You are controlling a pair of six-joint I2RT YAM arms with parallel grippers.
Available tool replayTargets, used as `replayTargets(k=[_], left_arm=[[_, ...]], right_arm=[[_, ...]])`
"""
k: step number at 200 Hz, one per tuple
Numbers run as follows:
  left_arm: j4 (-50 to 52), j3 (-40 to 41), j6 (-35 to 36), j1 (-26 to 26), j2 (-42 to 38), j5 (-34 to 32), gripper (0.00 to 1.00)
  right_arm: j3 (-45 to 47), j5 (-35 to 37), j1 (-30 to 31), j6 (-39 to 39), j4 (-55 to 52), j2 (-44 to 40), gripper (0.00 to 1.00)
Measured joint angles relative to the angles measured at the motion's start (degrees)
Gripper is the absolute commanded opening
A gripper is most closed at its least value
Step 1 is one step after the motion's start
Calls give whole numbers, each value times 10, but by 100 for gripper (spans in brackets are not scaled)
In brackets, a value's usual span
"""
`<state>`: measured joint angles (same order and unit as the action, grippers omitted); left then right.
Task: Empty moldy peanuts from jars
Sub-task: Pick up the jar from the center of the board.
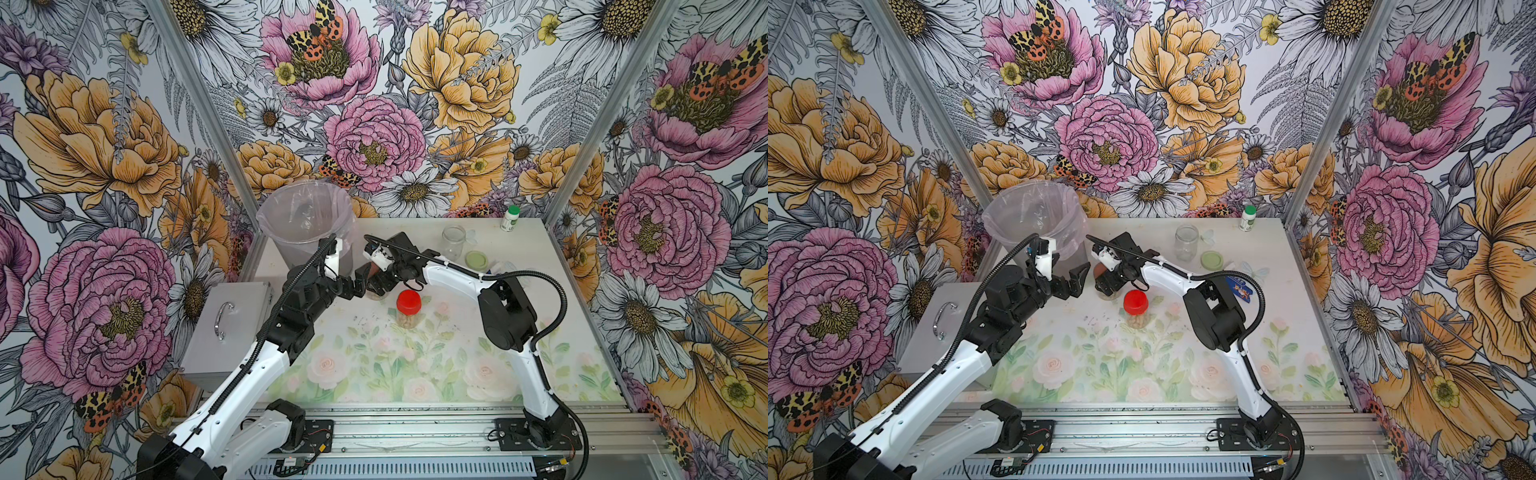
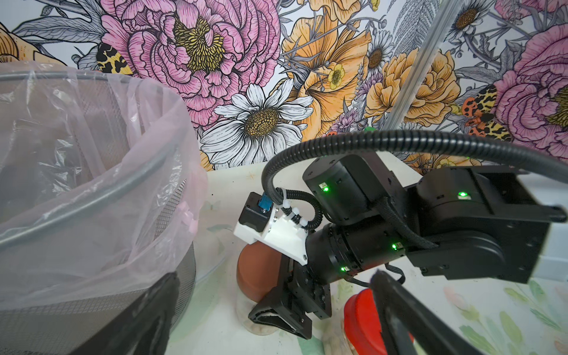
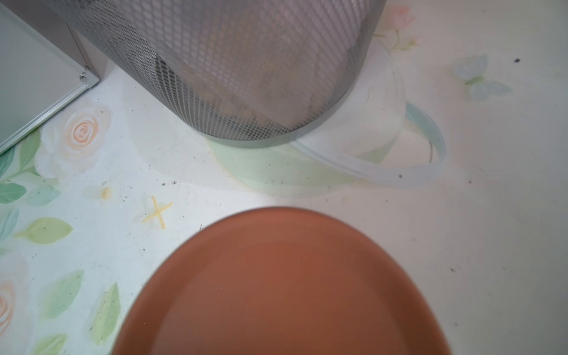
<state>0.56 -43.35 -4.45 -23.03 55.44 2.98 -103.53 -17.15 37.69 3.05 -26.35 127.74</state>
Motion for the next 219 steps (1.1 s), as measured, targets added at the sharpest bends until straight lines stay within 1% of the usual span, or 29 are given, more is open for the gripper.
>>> replayTargets(k=[43,81,100,116,137,169,192,219], left_arm=[[7,-34,-16,0,20,0,99],[14,-47,-19,0,34,8,99],[16,-60,-18,0,61,40,99],[14,-75,-16,-5,90,73,99],[-7,-79,3,-29,119,111,99],[-60,-79,46,-65,154,150,99],[-73,-96,61,-64,191,178,99],[-79,-129,77,-64,235,201,99]], right_arm=[[40,0,-25,-5,7,-56,44],[44,-1,-43,-10,24,-77,44],[48,-3,-54,-22,24,-90,44],[64,-6,-64,-34,24,-116,44],[92,-13,-78,-51,21,-166,44],[123,-33,-111,-89,25,-252,45],[150,-48,-137,-117,30,-307,45],[183,-64,-157,-139,30,-344,45]])
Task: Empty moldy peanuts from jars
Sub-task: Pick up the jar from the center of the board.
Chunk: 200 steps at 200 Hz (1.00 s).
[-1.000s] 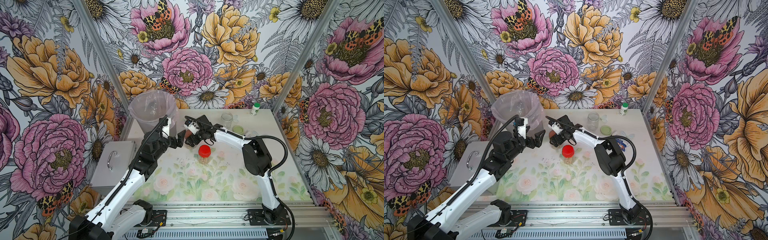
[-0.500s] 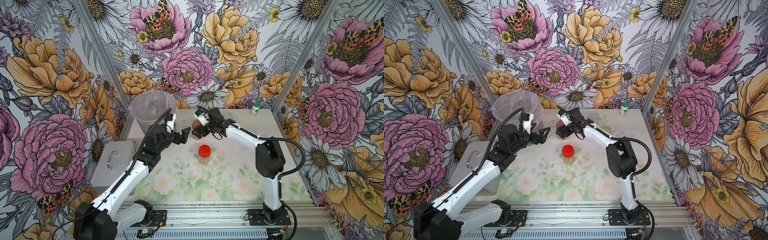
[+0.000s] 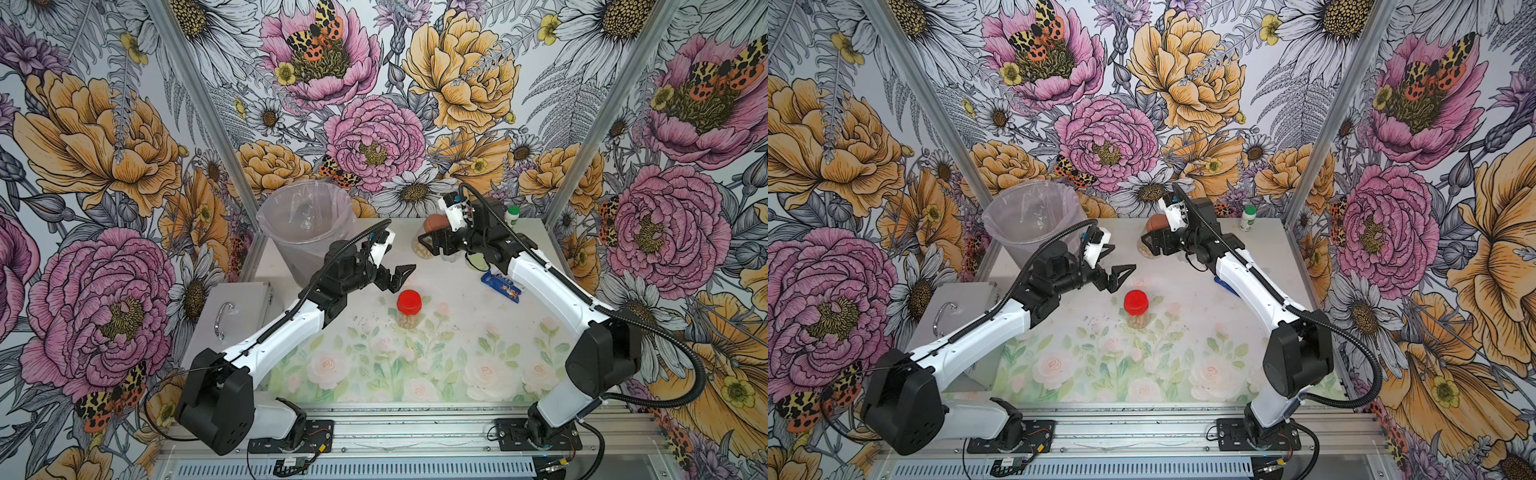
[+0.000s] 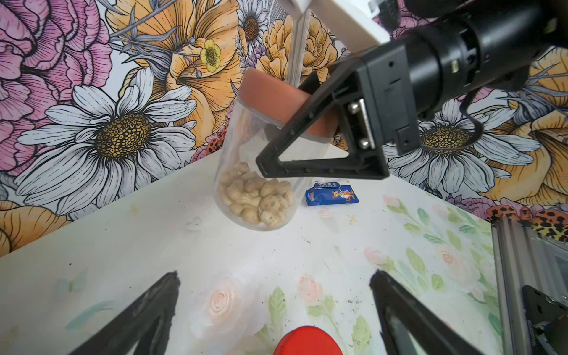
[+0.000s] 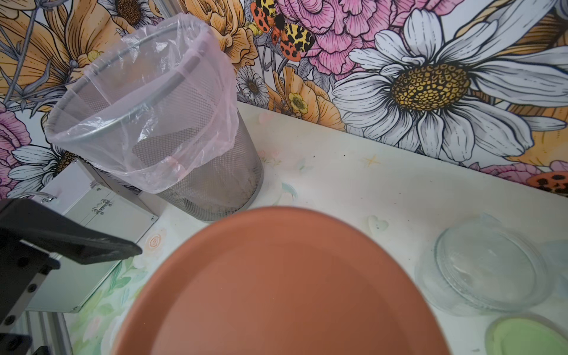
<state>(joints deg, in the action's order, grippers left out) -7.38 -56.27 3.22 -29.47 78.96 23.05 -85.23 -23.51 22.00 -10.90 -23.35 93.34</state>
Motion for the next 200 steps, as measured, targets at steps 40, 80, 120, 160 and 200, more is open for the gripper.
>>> replayTargets(k=[40,80,120,160,200], left_arm=[[-27,-22,20,-10,42,17,99],[-36,-37,36,-26,76,24,99],[-43,-40,43,-27,97,24,99],[-69,-46,43,-27,101,28,99],[-91,-46,43,-27,108,36,99]], right_arm=[[29,-28,2,-25,-2,-12,45],[35,-40,2,-37,-5,-27,45],[36,-65,2,-52,-4,-61,45],[37,-83,2,-61,-2,-71,45],[41,-92,2,-63,0,-71,44]])
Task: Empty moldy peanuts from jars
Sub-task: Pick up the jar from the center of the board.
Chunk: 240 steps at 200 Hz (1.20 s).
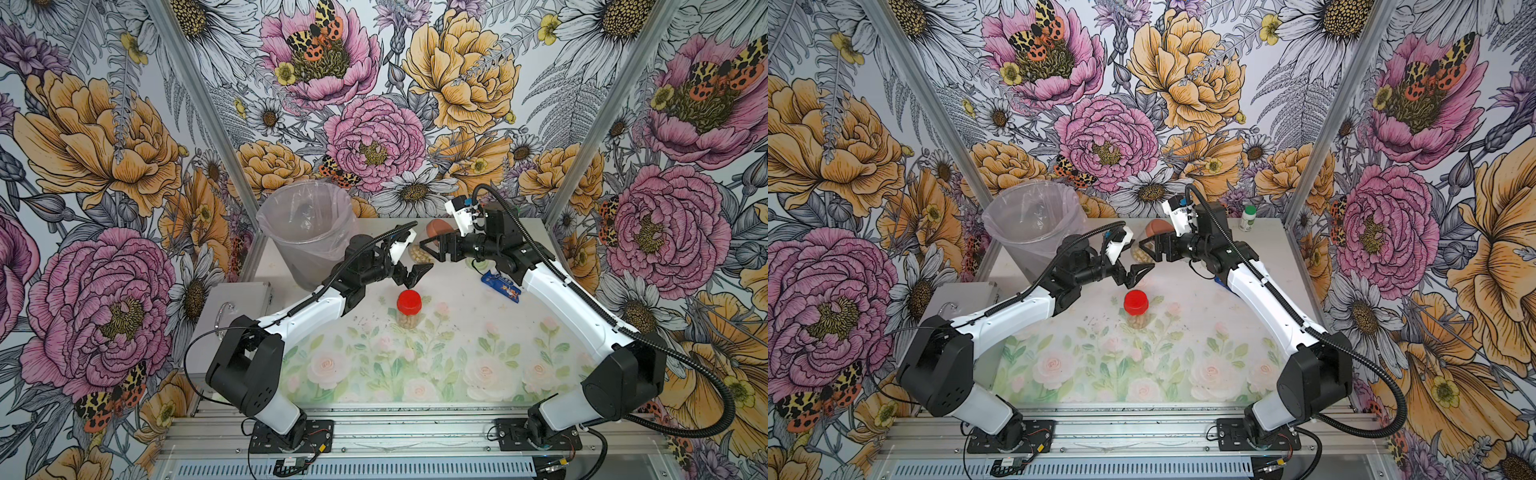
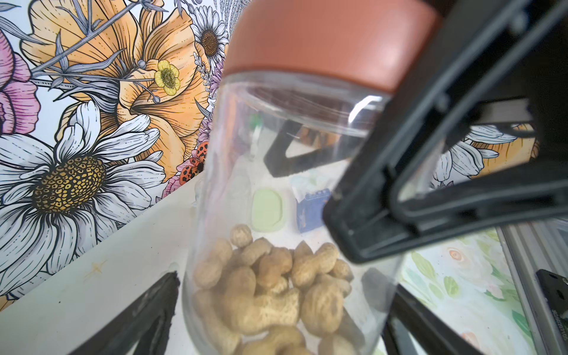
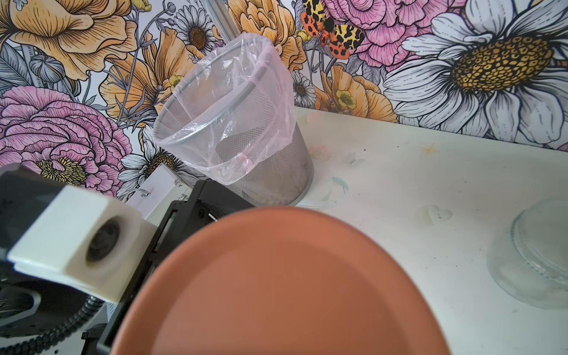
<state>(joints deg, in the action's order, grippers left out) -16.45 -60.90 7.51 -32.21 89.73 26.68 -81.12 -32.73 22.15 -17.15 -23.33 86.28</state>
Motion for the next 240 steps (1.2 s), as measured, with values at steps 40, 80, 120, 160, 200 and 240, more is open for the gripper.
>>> replayTargets(k=[40,80,120,160,200,240], left_arm=[[-5,0,0,-4,0,0,99],[-8,0,0,-6,0,0,99],[-10,-1,0,-10,0,1,99],[-12,-1,0,-11,0,1,99],[-5,-8,0,-17,0,1,95],[16,-19,7,-20,0,2,84]], right_arm=[[3,-9,1,0,0,0,45],[3,-15,6,0,0,0,44],[3,-17,14,0,0,0,44],[3,-17,19,0,0,0,44],[3,-17,19,0,0,-1,44],[3,-16,19,0,0,-3,44]])
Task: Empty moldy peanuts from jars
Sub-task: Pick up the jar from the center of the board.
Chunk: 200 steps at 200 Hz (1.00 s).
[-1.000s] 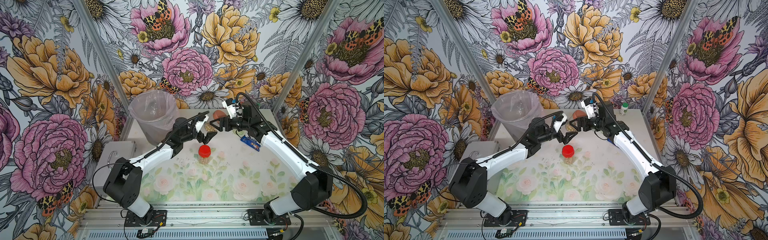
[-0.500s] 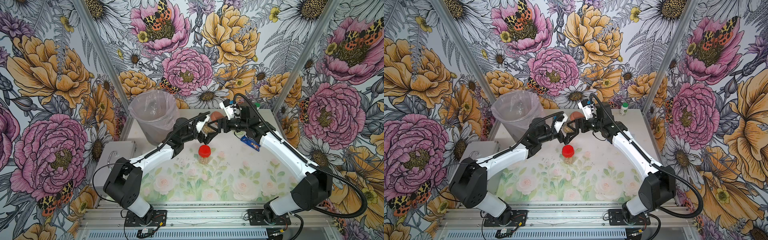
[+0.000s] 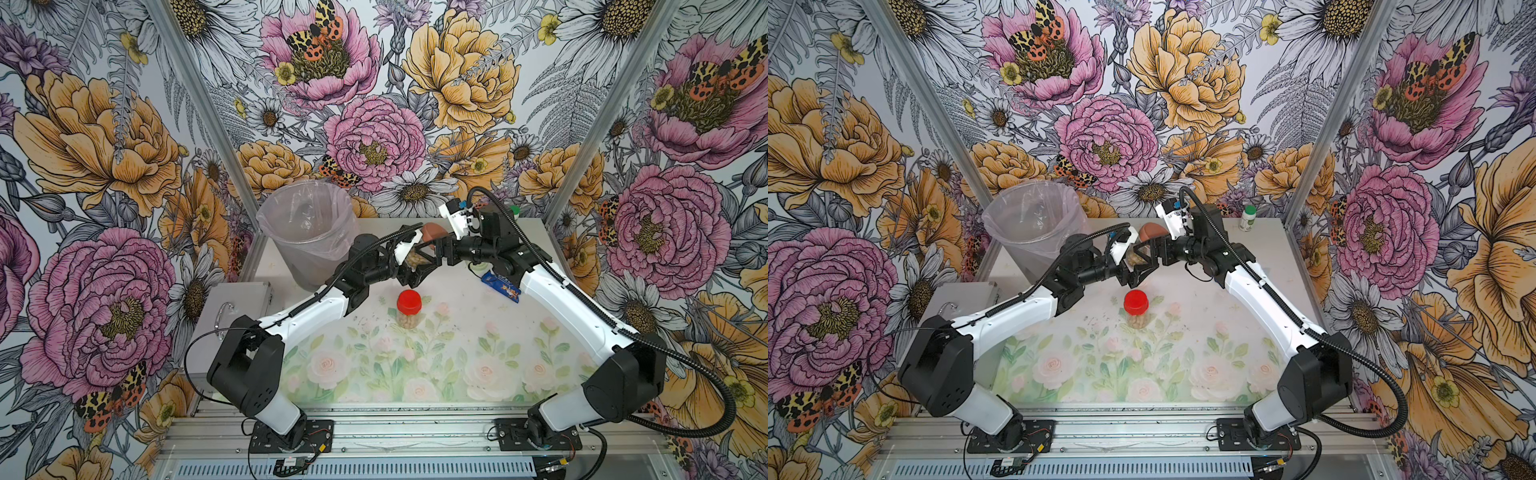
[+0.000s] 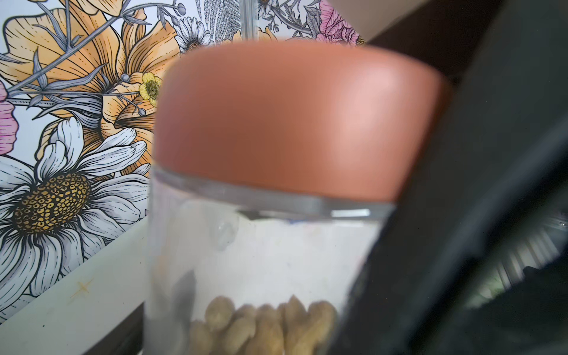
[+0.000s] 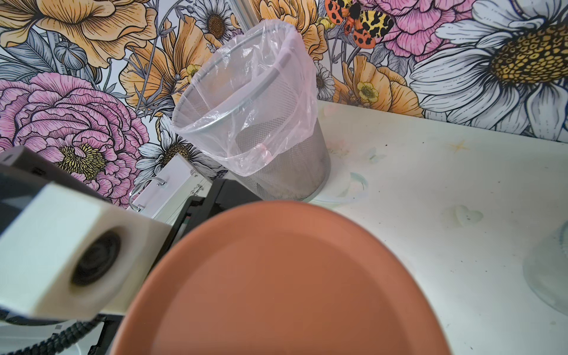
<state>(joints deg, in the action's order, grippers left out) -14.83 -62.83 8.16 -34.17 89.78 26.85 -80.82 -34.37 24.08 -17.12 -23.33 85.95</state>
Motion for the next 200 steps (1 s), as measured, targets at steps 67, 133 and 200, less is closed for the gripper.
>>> replayTargets(k=[67,133,200], left_arm=[[22,-9,4,-2,0,0,65],[31,-9,16,-2,-7,-6,40],[19,26,23,-3,-41,-26,35]], right_arm=[[0,0,0,0,0,0,44],[1,0,1,0,0,-2,58],[1,-5,10,0,4,-5,68]])
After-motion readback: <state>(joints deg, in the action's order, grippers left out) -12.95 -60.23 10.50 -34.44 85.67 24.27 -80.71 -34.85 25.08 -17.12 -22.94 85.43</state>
